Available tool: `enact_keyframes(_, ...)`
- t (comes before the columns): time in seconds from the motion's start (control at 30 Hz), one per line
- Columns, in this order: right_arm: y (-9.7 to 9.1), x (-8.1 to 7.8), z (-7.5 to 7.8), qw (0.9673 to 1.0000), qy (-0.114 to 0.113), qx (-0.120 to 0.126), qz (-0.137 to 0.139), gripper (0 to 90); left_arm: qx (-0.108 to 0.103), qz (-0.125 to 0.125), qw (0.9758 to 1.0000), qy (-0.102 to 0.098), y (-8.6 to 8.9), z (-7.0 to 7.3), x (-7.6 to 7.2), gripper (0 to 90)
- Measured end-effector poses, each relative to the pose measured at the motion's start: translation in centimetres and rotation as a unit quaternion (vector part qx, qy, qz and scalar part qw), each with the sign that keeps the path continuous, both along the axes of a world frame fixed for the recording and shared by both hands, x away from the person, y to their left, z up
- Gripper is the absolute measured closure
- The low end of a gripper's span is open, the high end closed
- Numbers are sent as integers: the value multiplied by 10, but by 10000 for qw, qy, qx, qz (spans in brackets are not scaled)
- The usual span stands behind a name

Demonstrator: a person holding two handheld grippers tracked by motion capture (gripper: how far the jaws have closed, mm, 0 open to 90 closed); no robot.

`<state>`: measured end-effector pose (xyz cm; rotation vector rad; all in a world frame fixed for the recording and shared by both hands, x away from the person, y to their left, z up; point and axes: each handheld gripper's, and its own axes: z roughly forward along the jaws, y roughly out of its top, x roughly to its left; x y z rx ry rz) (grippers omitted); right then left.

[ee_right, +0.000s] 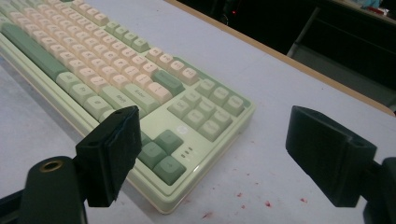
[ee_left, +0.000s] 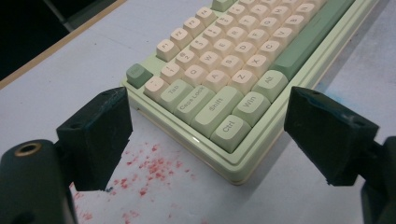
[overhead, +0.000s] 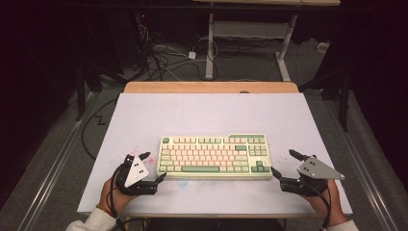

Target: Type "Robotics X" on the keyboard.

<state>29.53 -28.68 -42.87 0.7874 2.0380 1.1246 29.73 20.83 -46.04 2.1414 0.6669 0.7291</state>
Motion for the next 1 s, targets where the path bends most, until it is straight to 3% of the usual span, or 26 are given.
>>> enact_keyframes(0.33,2,1,-2,9999,11,-117,34,191,-110,109,9999,8,3,1,2,146)
enact_keyframes(0.5,1,0,1,10000,-32,-45,6,190,-164,159,9997,26,5,1,2,146)
enact_keyframes(1.0,0,3,-1,9999,-31,-101,8,188,-114,155,9998,53,4,1,5,146)
